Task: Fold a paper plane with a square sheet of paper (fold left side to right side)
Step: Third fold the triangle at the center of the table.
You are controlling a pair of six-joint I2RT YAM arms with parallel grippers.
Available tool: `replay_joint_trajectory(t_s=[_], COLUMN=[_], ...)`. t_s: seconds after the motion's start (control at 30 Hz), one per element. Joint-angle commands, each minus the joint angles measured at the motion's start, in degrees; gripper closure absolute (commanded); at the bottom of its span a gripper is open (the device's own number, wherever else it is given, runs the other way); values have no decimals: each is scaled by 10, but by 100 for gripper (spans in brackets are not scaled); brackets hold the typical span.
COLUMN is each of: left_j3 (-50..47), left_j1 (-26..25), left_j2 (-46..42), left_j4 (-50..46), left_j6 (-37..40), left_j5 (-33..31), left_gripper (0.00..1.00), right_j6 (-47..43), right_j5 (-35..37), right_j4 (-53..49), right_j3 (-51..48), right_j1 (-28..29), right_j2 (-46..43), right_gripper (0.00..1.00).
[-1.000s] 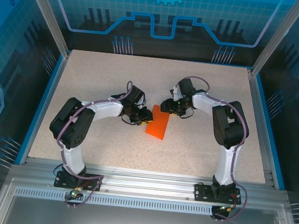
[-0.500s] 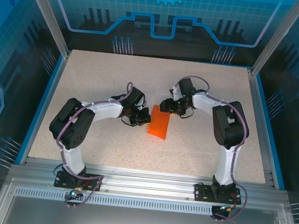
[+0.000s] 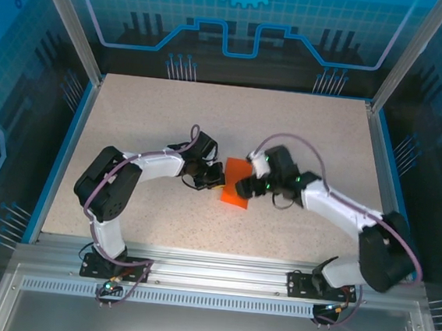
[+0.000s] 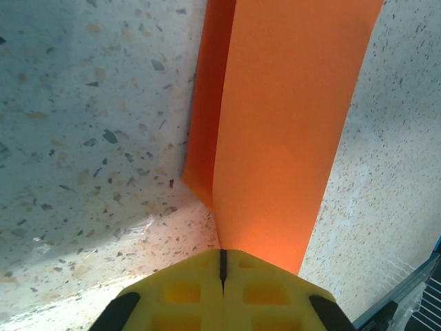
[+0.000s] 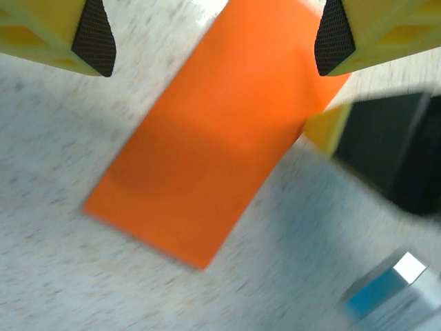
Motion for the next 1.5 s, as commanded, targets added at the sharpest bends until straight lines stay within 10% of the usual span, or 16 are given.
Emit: replay_joint_trajectory(t_s=[0.0, 0.33, 0.63, 1.47], left_j3=[6, 12, 21, 27], left_j1=[-6, -15, -17, -17], left_j2=[-7, -12, -12, -8], left_j4=[-16, -26, -38, -46], left_j6=[-8, -8, -4, 1], left_j5=[-6, -13, -13, -20], left_gripper=[97, 98, 98, 93], right_j6=[-67, -166, -224, -200], right_j5=[126, 373, 468, 425], right_j4=[63, 119, 182, 141], right_j3=[-74, -75, -21, -33], right_j1=[83, 275, 304, 303], right_j2=[-53, 44, 155, 125], right_gripper=[16, 12, 16, 100])
